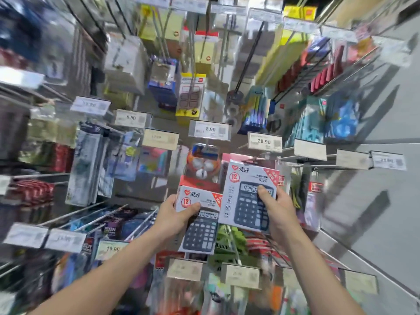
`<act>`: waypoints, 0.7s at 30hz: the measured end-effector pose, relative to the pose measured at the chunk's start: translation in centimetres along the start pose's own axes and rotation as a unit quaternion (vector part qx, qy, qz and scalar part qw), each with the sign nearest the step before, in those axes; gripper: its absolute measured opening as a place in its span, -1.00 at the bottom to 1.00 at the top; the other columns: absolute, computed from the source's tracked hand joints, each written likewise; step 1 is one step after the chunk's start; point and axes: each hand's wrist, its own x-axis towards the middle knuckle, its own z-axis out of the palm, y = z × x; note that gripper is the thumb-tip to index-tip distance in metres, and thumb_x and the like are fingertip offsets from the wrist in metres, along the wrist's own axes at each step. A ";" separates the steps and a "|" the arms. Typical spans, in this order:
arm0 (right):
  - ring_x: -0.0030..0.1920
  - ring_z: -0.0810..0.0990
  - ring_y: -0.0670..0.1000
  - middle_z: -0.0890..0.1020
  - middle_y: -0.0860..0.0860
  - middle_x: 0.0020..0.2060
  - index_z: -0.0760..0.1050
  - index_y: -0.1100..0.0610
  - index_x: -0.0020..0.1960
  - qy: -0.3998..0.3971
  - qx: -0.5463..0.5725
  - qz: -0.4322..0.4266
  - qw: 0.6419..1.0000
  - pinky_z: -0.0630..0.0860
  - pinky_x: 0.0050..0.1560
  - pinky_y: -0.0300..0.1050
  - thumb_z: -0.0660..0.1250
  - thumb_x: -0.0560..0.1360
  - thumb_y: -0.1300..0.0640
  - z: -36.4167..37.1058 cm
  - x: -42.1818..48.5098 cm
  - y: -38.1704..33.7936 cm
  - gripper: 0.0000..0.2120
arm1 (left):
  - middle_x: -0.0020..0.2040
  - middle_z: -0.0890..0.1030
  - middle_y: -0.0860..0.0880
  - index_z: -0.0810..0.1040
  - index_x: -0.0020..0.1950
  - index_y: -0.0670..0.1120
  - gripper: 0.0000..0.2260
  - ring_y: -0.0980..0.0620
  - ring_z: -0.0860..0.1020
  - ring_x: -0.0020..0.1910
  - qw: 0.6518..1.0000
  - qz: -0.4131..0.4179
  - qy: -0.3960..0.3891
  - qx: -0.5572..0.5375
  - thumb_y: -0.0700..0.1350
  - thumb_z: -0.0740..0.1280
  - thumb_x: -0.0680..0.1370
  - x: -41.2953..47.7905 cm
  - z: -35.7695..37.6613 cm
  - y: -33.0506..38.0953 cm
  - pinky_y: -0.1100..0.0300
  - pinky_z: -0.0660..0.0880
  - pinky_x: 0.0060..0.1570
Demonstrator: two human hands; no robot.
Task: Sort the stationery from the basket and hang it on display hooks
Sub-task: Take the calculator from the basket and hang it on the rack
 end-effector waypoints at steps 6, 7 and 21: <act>-0.05 0.74 0.22 0.75 0.17 -0.07 0.55 0.15 0.13 -0.025 -0.054 0.057 0.997 0.66 -0.01 0.32 0.31 0.65 0.10 0.6 2.2 -1.5 -0.86 | -0.01 0.73 0.03 0.58 0.12 -0.07 -0.73 0.08 0.70 -0.05 1.000 0.018 0.012 0.015 -0.05 0.55 0.51 -0.6 0.0 1.6 0.27 0.53 -0.20; -0.05 0.74 0.22 0.75 0.16 -0.07 0.55 0.12 0.13 -0.025 -0.070 0.064 0.995 0.66 0.00 0.33 0.32 0.63 0.09 0.6 2.7 -1.5 -0.86 | -0.02 0.73 0.04 0.58 0.11 -0.06 -0.74 0.09 0.70 -0.06 1.000 0.023 0.014 0.015 -0.05 0.55 0.51 -0.6 -0.1 1.7 0.30 0.52 -0.22; -0.12 0.56 0.01 0.61 0.04 -0.15 0.53 0.16 -0.02 0.105 -0.082 -0.105 0.985 0.47 -0.12 -0.04 0.24 0.67 0.00 0.0 -0.3 0.6 -0.75 | 0.02 0.75 -0.06 0.59 0.13 -0.13 -0.81 -0.09 0.70 0.04 0.995 0.062 -0.071 -0.011 -0.12 0.42 0.54 -1.0 3.5 5.0 0.02 0.62 0.03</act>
